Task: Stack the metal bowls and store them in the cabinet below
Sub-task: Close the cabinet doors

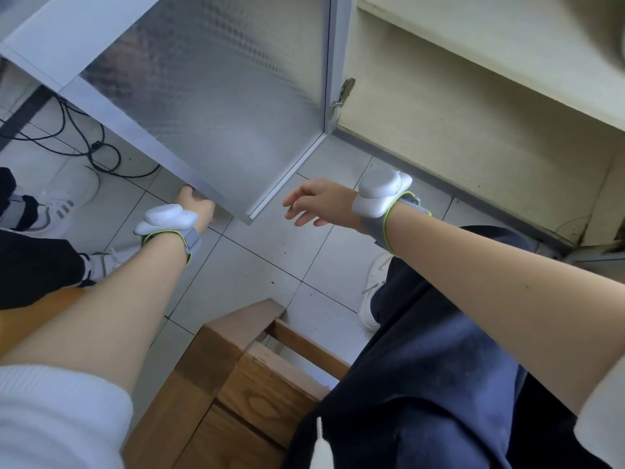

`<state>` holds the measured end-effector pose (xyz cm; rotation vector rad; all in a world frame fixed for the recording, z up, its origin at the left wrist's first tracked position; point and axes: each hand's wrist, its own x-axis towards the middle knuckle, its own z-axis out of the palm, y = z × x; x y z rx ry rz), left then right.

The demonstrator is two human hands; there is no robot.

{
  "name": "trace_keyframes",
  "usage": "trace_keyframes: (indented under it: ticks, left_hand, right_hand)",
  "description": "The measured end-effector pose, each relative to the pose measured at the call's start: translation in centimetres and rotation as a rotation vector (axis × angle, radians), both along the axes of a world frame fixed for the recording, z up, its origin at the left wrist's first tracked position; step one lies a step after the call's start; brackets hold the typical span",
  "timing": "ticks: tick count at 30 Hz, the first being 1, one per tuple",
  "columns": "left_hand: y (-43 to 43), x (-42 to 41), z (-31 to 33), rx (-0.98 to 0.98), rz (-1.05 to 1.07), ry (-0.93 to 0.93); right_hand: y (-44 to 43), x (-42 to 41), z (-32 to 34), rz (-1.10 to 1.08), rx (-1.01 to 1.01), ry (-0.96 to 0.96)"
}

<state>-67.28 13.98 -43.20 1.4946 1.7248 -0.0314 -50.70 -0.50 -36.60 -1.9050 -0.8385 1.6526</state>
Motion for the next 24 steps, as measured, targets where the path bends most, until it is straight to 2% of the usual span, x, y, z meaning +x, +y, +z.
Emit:
trace_keyframes:
  ticks: [2,6,12,19,24]
  left_hand:
    - [-0.1,-0.2,-0.1,-0.021,0.043,-0.067]
    - [-0.8,-0.8,-0.1,0.007,-0.050,-0.022]
    - [-4.7,-0.2,-0.2,-0.002,-0.202,-0.072]
    - [-10.0,4.4,0.1,-0.148,-0.442,-0.112]
    - [-12.6,8.2,0.5,-0.194,-0.514,-0.069]
  right_hand:
    - [-0.1,0.0,0.2,0.012,0.001,0.000]
    - [-0.7,0.0,0.5,0.016,0.006,-0.018]
    - [-2.2,-0.2,0.9,0.033,0.022,-0.032]
    - [-5.2,0.3,0.8,0.182,-0.020,-0.057]
    - [-8.3,2.8,0.7,0.122,-0.093,-0.036]
